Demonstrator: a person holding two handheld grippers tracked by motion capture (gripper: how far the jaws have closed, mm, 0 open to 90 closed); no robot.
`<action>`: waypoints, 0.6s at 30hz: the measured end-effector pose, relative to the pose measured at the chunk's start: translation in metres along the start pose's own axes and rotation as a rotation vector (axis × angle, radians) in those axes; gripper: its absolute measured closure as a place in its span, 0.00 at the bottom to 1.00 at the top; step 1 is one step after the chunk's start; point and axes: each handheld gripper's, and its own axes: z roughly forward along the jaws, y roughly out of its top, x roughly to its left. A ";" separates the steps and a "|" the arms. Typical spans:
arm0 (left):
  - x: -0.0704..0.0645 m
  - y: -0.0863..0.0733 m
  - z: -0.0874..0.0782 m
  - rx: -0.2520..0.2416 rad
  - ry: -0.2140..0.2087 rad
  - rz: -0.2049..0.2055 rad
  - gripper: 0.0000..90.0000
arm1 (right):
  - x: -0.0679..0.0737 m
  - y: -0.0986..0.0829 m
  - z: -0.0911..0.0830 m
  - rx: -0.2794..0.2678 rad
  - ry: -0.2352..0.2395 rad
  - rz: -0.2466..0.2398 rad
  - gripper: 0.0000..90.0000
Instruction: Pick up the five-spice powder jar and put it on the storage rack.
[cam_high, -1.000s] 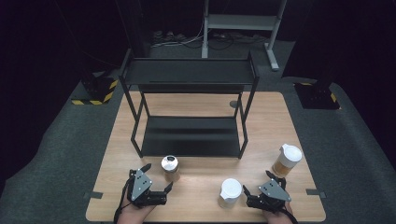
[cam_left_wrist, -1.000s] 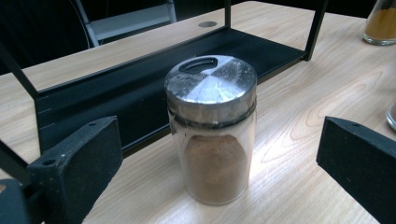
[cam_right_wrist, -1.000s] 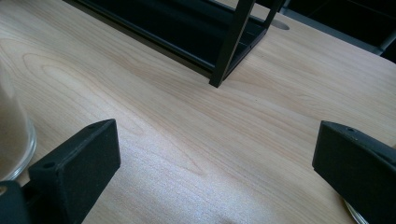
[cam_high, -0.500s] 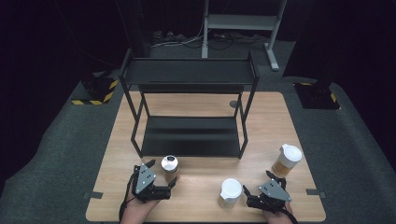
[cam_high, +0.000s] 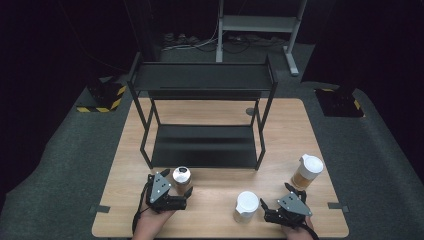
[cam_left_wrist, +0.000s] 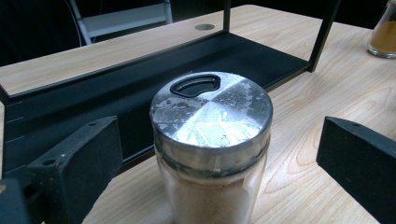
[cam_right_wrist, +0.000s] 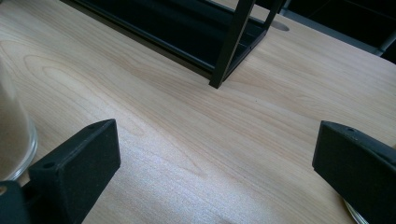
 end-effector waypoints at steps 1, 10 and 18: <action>0.000 0.000 0.001 -0.001 0.001 -0.002 0.01 | 0.000 0.000 0.000 0.000 0.000 0.000 0.00; 0.002 -0.002 0.005 -0.013 0.013 -0.036 0.05 | 0.000 0.000 0.000 -0.001 0.001 0.001 0.00; 0.007 -0.005 0.006 -0.027 0.002 -0.049 0.17 | 0.000 0.000 0.000 -0.002 0.001 0.000 0.00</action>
